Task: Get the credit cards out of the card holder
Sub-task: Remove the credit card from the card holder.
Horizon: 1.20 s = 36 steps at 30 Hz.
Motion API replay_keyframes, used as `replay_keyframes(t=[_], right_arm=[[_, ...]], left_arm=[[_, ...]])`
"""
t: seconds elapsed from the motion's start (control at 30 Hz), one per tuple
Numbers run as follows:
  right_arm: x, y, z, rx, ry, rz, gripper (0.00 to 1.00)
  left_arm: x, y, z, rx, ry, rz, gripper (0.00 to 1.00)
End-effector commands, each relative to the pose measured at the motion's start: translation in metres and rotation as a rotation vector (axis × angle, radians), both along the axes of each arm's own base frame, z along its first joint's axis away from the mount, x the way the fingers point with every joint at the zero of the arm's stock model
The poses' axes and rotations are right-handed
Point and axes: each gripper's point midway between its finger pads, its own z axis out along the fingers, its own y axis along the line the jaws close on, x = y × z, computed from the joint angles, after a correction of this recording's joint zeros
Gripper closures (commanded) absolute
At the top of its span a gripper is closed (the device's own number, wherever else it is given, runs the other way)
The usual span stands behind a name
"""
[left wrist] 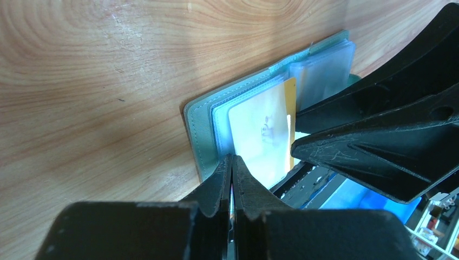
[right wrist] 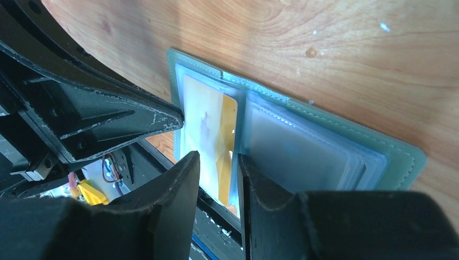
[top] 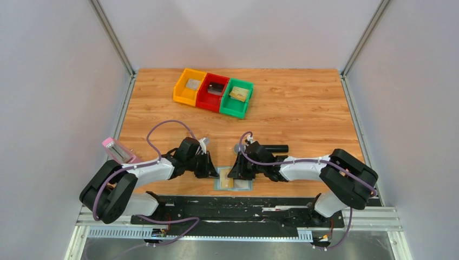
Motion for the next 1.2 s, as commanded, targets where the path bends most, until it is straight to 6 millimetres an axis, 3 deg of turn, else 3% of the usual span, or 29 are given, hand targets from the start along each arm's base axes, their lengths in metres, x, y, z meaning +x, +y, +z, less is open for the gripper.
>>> replay_keyframes(t=[0.0, 0.7, 0.77, 0.9, 1.17], right_arm=[[0.007, -0.010, -0.002, -0.073, -0.016, -0.050, 0.66], [0.006, 0.002, -0.004, -0.021, -0.032, -0.007, 0.72], [0.007, 0.001, -0.005, -0.023, -0.035, -0.010, 0.77], [0.009, -0.005, -0.005, -0.036, -0.054, -0.025, 0.99], [0.008, -0.024, 0.004, -0.038, -0.084, -0.059, 1.00]], left_arm=[[-0.006, 0.012, -0.016, 0.066, 0.020, 0.015, 0.93], [-0.006, 0.011, -0.016, 0.065, 0.026, 0.014, 0.93], [-0.006, 0.011, -0.016, 0.066, 0.026, 0.014, 0.93], [-0.006, 0.012, -0.017, 0.072, 0.027, 0.016, 0.93], [-0.006, 0.014, -0.019, 0.092, 0.029, 0.012, 0.94]])
